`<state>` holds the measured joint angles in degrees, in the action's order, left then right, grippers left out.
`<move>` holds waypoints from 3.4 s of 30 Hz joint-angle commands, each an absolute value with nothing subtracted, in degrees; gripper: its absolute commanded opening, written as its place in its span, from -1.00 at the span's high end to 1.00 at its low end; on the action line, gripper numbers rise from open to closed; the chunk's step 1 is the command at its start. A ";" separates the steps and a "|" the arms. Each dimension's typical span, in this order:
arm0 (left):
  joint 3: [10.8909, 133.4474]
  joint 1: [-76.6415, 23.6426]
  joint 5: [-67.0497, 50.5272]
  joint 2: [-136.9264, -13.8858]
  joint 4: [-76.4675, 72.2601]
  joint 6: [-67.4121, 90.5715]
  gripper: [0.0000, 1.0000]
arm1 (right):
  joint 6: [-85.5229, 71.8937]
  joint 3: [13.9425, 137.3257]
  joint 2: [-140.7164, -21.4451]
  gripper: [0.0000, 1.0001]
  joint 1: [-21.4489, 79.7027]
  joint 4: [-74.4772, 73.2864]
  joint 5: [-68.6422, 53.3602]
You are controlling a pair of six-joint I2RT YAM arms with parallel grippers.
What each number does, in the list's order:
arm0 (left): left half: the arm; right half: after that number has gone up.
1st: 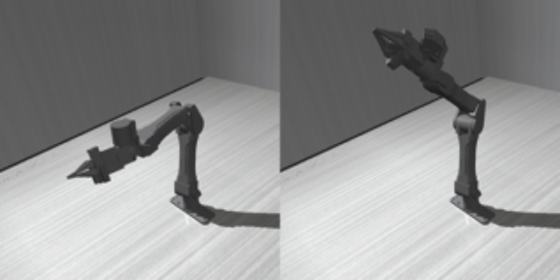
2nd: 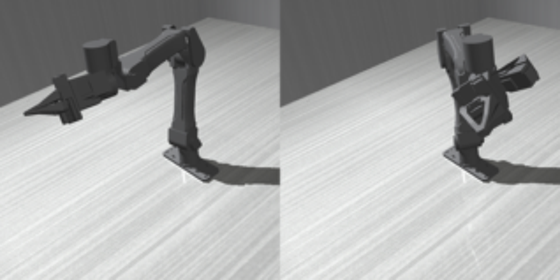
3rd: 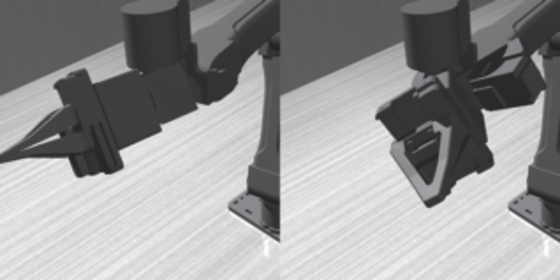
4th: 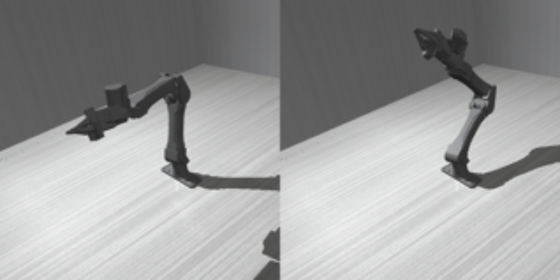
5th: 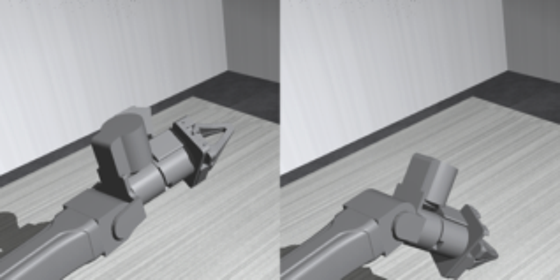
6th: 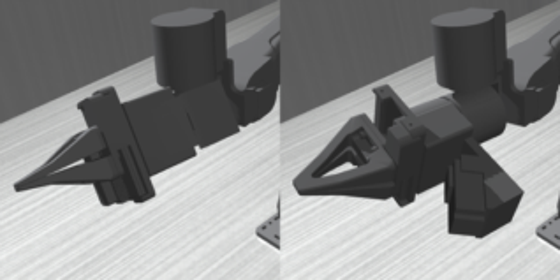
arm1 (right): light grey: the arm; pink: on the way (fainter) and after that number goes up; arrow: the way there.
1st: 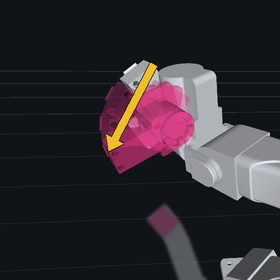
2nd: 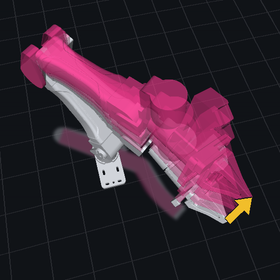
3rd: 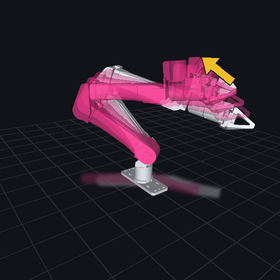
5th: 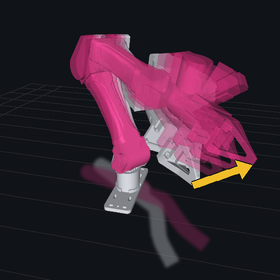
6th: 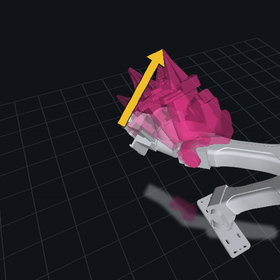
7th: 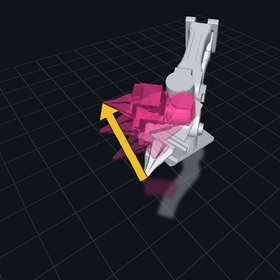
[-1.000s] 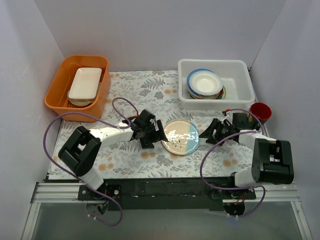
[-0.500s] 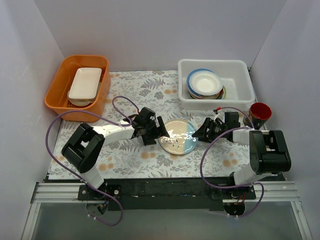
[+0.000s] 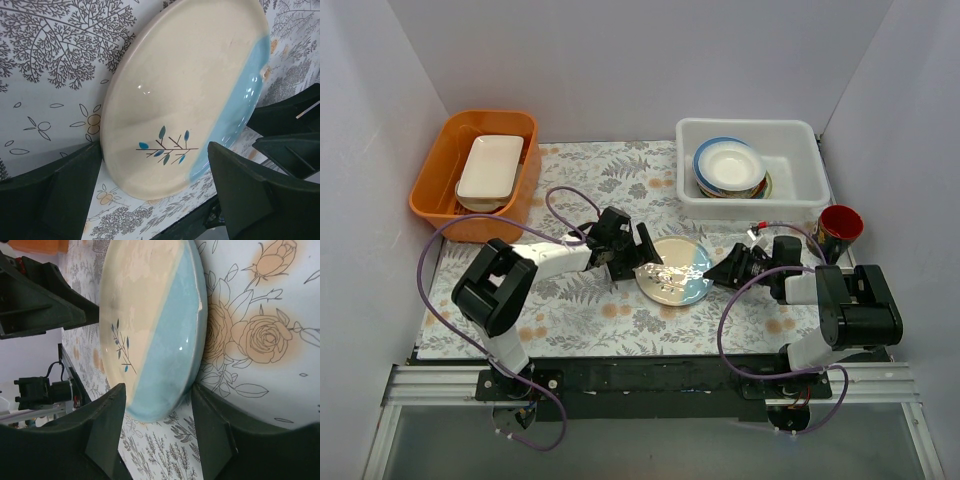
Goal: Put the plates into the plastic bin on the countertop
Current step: Pick up the plate at the center of the board.
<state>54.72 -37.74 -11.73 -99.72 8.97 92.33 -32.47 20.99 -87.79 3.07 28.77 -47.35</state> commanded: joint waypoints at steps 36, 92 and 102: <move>45.09 -40.34 -11.16 -102.83 5.36 92.46 -0.79 | -49.57 9.49 -76.99 0.93 7.03 50.27 -45.70; 45.97 -38.94 2.90 -67.15 27.42 89.65 -0.96 | -42.36 17.57 -55.73 0.97 7.03 19.87 -44.82; 44.65 -38.14 4.83 -65.66 29.09 90.00 -0.96 | -45.52 22.31 -50.54 0.97 7.03 16.52 -44.91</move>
